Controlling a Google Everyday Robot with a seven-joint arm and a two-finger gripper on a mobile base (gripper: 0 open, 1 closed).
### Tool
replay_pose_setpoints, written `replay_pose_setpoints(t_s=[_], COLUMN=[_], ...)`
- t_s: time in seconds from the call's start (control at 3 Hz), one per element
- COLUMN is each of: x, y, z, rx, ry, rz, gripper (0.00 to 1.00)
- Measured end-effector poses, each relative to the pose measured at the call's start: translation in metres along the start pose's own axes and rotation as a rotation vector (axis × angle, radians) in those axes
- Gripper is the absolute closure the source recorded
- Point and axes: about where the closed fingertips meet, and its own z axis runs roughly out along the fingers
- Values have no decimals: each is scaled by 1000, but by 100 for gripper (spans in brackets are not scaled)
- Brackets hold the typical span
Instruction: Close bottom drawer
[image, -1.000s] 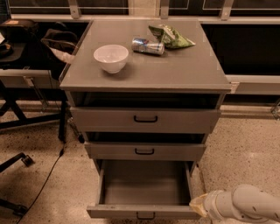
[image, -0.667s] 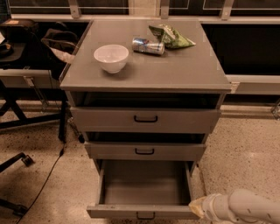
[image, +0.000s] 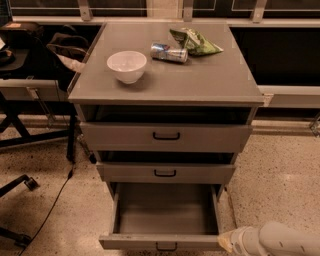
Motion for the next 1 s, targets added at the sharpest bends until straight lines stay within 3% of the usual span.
replay_pose_setpoints(t_s=[0.67, 1.0], x=[23, 53], y=[-11, -25], z=[25, 50], rx=[-36, -42], ry=[8, 21], rz=[89, 156], gripper=[100, 100])
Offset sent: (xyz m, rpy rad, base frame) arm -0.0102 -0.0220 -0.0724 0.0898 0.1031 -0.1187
